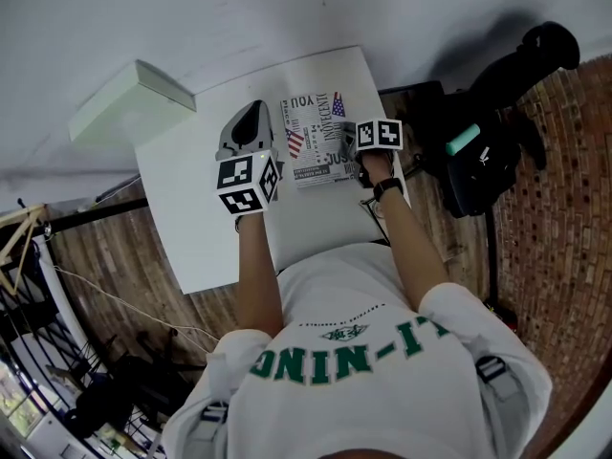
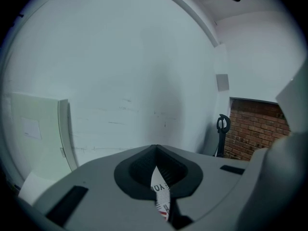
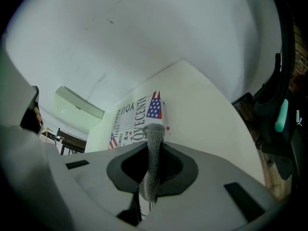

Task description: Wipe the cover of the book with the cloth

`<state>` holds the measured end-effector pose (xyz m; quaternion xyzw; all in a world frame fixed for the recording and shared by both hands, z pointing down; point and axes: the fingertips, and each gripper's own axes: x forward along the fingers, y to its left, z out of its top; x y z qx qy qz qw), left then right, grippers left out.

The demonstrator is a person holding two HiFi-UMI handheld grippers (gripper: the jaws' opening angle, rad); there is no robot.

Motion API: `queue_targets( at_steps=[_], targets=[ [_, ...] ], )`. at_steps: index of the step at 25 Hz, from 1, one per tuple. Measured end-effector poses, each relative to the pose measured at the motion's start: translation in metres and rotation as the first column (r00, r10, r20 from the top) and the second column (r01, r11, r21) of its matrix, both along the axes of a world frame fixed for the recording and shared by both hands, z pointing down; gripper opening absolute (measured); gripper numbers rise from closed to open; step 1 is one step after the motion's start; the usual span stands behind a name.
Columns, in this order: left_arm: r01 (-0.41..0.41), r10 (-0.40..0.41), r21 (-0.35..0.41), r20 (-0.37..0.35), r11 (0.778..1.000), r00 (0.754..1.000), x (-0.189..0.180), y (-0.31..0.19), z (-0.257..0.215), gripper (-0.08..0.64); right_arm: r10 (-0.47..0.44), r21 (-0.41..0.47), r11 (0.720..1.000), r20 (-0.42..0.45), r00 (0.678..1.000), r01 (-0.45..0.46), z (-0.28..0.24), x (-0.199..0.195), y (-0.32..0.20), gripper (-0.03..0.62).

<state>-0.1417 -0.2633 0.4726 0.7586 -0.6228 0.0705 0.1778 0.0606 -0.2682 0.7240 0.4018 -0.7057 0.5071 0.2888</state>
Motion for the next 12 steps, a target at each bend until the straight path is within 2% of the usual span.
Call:
queue_targets(
  at_steps=[3, 5, 9, 12],
  targets=[
    [-0.014, 0.014, 0.008, 0.009, 1.0, 1.0, 0.006, 0.003, -0.005, 0.008, -0.005, 0.003, 1.0, -0.017, 1.0, 0.005, -0.001, 0.002, 0.0, 0.032],
    [-0.011, 0.011, 0.011, 0.018, 1.0, 1.0, 0.003, 0.007, -0.007, 0.008, -0.037, 0.001, 0.999, 0.002, 0.999, 0.037, -0.004, -0.013, 0.003, 0.032],
    [0.015, -0.015, 0.007, 0.025, 1.0, 1.0, -0.008, 0.014, -0.008, 0.008, -0.176, 0.004, 0.984, 0.102, 0.979, 0.177, -0.015, -0.085, 0.03, 0.032],
    [0.031, -0.032, 0.01, 0.033, 0.999, 0.999, -0.015, 0.017, -0.012, 0.008, -0.28, -0.001, 0.959, 0.126, 0.952, 0.283, -0.013, -0.136, 0.052, 0.032]
  ],
)
